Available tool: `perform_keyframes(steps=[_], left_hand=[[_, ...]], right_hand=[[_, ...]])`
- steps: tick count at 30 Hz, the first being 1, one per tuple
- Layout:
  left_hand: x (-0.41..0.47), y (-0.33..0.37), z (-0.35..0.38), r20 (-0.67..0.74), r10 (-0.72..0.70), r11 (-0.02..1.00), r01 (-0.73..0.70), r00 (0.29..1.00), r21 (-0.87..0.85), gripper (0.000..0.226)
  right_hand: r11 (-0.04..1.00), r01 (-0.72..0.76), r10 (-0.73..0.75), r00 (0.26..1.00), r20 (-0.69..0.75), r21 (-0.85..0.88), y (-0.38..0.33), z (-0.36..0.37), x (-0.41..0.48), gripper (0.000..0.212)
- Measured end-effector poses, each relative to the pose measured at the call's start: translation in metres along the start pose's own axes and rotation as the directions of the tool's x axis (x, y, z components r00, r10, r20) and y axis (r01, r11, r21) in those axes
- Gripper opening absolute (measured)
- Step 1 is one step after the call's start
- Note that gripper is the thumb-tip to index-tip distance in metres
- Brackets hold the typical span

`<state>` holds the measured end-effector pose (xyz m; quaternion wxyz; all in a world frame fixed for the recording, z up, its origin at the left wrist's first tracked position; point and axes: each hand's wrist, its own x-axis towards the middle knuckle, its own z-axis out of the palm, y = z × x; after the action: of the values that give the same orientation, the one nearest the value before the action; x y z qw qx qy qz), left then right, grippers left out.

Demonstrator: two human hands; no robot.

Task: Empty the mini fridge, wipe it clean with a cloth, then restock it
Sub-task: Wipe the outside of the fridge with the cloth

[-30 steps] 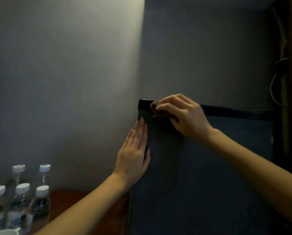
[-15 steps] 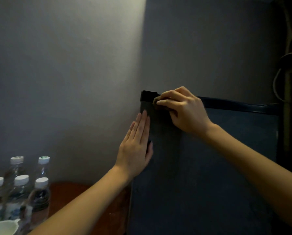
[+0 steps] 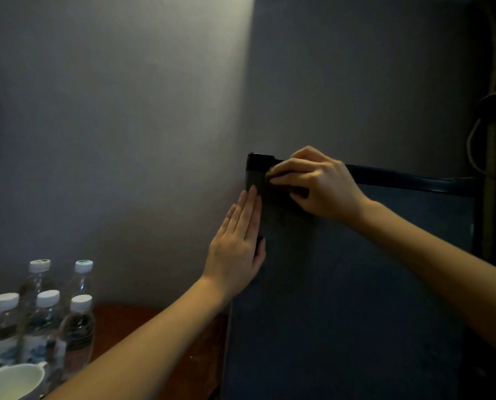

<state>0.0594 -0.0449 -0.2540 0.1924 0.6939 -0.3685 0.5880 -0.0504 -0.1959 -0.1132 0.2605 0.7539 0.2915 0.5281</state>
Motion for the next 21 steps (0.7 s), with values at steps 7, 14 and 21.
perform_keyframes(steps=[7,14,21], left_hand=[[0.001,0.0,0.002,0.0,0.005,0.999,-0.005,1.0,-0.034,0.067],[0.0,0.001,0.001,0.006,-0.015,1.0,0.015,1.0,-0.011,0.068],[0.001,-0.002,-0.005,0.049,0.021,0.997,-0.025,0.999,0.07,0.067]], right_hand=[[0.996,-0.088,0.088,0.996,-0.015,-0.021,0.013,-0.013,-0.038,0.023],[1.0,-0.027,0.027,0.998,-0.049,0.001,-0.012,0.001,0.003,0.024],[0.977,-0.172,0.164,0.984,-0.069,-0.128,-0.023,0.009,-0.011,0.019]])
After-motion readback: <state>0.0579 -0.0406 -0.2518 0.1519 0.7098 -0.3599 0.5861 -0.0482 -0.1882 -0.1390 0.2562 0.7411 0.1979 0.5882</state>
